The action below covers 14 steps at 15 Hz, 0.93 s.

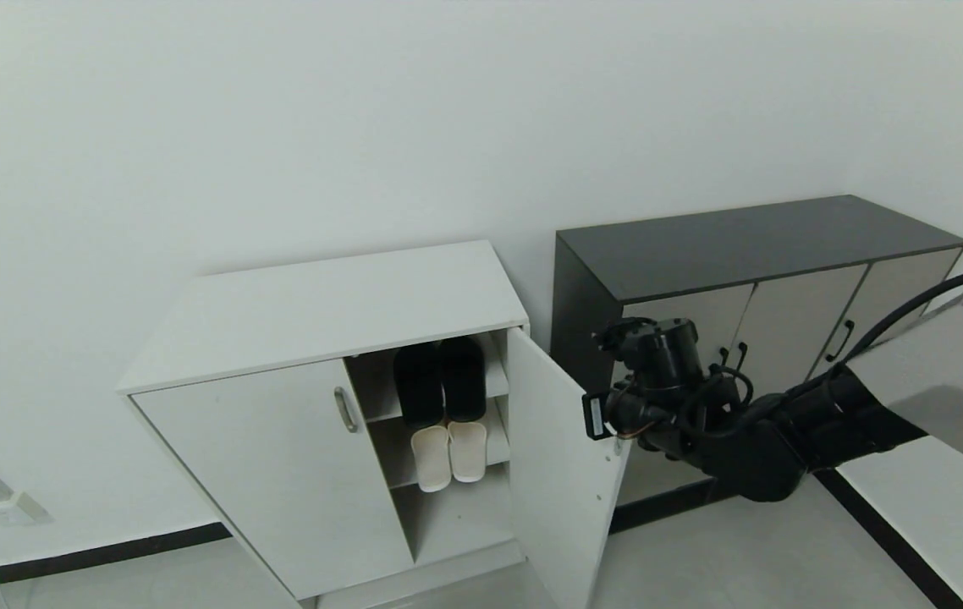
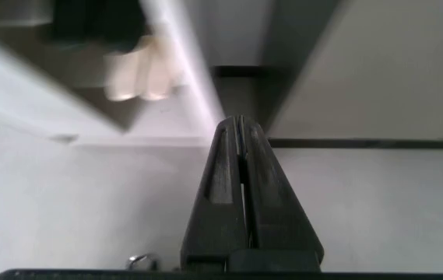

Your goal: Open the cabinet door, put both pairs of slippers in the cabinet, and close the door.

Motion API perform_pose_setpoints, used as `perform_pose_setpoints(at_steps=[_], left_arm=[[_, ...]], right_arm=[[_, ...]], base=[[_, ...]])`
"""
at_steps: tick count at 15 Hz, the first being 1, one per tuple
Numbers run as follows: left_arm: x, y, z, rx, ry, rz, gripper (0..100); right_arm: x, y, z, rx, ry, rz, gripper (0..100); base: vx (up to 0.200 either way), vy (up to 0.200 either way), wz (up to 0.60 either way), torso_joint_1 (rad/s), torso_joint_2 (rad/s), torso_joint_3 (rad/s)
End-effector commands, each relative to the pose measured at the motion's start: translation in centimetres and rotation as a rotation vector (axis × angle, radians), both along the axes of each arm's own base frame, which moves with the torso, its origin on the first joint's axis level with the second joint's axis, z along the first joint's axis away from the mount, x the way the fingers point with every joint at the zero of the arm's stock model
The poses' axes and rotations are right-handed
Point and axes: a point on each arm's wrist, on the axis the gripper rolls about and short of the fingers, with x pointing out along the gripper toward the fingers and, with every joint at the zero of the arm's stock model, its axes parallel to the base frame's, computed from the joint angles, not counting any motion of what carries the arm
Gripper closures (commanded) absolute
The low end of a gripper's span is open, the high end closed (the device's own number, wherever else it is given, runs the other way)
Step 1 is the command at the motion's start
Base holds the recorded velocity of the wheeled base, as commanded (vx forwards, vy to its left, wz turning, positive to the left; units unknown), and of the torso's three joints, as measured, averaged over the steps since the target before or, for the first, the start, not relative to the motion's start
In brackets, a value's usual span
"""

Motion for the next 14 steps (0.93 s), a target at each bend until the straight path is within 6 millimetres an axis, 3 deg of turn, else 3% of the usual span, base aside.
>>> perform_pose_setpoints(at_steps=[1, 6, 13, 14], left_arm=[[0.0, 0.0, 0.0, 0.0, 0.001, -0.001, 100], [0.0, 0.0, 0.0, 0.0, 0.001, -0.001, 100], [0.0, 0.0, 0.0, 0.0, 0.001, -0.001, 100], [0.0, 0.0, 0.0, 0.0, 0.001, -0.001, 100]], right_arm=[[-2.5, 1.4, 0.9, 0.021, 0.001, 0.057, 100], [-3.9, 1.6, 2.0, 0.062, -0.016, 0.085, 100], [-5.5, 1.9, 1.1, 0.053, -0.016, 0.126, 100], [-5.8, 2.0, 1.1, 0.05, -0.012, 0.134, 100]], base=[[0.0, 0.0, 0.0, 0.0, 0.0, 0.0], [0.0, 0.0, 0.0, 0.0, 0.0, 0.0], [0.0, 0.0, 0.0, 0.0, 0.0, 0.0], [0.0, 0.0, 0.6, -0.002, 0.0, 0.002]])
